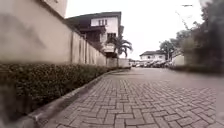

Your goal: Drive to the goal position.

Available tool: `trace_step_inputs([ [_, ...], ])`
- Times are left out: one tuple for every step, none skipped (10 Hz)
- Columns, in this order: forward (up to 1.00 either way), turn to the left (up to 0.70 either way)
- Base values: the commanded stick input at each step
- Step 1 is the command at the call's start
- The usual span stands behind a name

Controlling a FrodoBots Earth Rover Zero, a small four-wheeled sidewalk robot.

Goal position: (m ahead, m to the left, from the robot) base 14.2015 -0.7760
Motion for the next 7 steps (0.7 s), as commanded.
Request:
trace_step_inputs([
  [0.70, 0.00],
  [0.70, 0.00],
  [0.70, 0.00],
  [0.70, 0.00],
  [0.70, 0.00],
  [0.70, 0.00],
  [0.70, 0.00],
])
